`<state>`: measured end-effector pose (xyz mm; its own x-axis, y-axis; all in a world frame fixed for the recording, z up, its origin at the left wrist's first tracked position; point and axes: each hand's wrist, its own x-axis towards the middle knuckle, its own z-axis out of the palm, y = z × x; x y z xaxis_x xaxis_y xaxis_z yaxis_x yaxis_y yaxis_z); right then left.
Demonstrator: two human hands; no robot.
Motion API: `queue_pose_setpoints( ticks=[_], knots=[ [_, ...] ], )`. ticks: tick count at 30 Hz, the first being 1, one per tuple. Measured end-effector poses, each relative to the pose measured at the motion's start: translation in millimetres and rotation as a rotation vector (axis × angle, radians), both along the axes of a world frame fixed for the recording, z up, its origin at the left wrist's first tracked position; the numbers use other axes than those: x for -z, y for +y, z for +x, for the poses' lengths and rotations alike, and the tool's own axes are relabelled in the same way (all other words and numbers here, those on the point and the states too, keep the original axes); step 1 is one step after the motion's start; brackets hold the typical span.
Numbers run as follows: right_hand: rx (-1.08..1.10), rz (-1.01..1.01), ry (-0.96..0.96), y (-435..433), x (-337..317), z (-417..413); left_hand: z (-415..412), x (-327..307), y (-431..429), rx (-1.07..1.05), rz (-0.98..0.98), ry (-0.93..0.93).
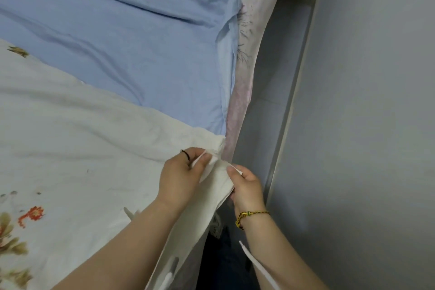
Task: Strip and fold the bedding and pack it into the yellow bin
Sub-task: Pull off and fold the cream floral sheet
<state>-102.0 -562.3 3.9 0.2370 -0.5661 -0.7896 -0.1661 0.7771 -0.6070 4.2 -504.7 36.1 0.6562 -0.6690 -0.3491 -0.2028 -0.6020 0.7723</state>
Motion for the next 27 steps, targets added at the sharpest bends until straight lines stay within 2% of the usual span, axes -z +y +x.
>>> queue_pose_setpoints(
  ticks=[6, 11, 15, 19, 20, 24, 27],
  knots=[
    [-0.014, -0.217, -0.017, -5.7, -26.7, 22.5, -6.6, -9.0, 1.0, 0.083, -0.031, -0.016],
    [0.052, -0.175, -0.026, -5.1, -36.4, 19.0, -1.1, -10.1, 8.5, 0.128, 0.009, -0.122],
    [-0.148, -0.169, -0.047, 0.4, -41.4, 26.5, -3.7, -13.3, 15.3, 0.120, -0.009, -0.093],
    [-0.327, -0.399, 0.146, 1.3, -42.2, 38.7, 1.5, -11.2, 33.5, 0.126, -0.018, -0.017],
    [-0.349, -0.428, 0.201, 0.5, -42.1, 41.6, 5.2, -9.7, 43.9, 0.154, 0.034, -0.019],
    [-0.355, -0.453, 0.225, -7.4, -44.4, 50.4, 30.5, -1.8, 97.8, 0.459, 0.497, -0.050],
    [-0.336, -0.486, 0.227, -10.5, -52.8, 57.4, 43.3, 1.1, 136.1, 0.653, 0.692, -0.127]
  ],
)
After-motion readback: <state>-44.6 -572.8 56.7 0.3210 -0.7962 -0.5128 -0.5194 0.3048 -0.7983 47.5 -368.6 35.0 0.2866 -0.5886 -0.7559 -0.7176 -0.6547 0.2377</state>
